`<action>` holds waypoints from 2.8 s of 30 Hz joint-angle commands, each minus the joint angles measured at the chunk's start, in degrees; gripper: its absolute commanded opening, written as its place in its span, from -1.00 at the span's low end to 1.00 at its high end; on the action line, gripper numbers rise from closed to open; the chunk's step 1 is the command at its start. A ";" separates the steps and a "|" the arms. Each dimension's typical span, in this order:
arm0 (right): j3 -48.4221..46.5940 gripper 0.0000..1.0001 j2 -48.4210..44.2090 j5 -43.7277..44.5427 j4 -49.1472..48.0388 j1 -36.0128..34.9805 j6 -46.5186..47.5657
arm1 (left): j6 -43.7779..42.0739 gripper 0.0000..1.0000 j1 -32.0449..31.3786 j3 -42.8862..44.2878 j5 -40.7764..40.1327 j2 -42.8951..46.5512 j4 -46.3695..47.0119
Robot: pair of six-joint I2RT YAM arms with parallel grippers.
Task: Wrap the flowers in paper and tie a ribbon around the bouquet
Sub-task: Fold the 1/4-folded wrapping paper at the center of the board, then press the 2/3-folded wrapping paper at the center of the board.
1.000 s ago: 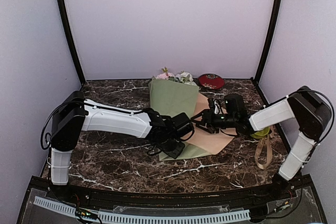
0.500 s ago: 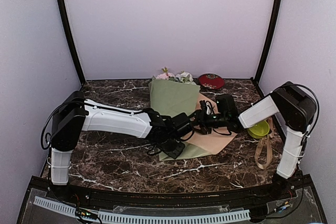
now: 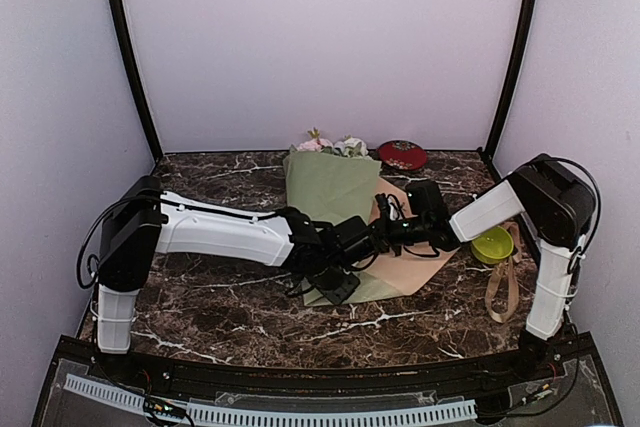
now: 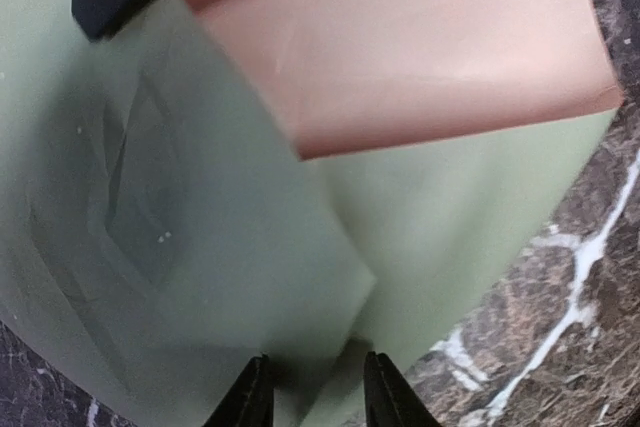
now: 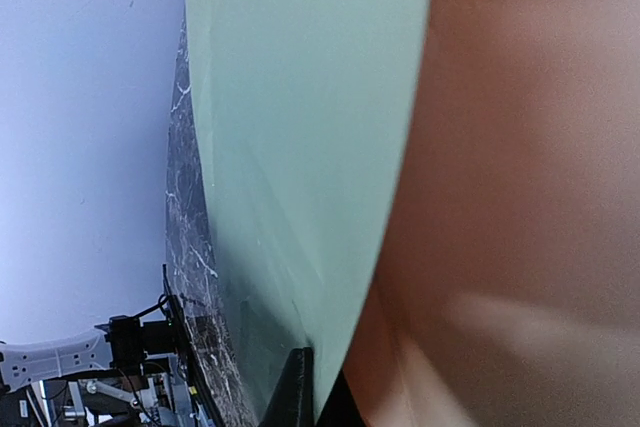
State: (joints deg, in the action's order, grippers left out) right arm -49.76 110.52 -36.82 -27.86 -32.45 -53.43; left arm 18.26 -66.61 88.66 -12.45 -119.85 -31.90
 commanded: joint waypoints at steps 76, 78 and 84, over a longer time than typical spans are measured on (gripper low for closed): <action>-5.06 -1.00 2.08 7.88 25.08 0.56 17.16 | -6.82 -0.48 24.17 -28.82 24.67 20.00 24.97; -5.95 -1.00 1.91 8.01 26.23 0.33 17.49 | -7.77 -0.49 26.07 -26.14 26.33 19.80 25.66; -8.43 -1.00 2.18 9.50 28.87 -0.08 18.04 | -6.25 -0.56 33.43 -13.69 32.08 10.88 29.11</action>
State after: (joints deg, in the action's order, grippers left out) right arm -56.99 112.18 -31.22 -5.56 -31.97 -36.60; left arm 11.55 -37.91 68.05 14.04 -104.51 -5.87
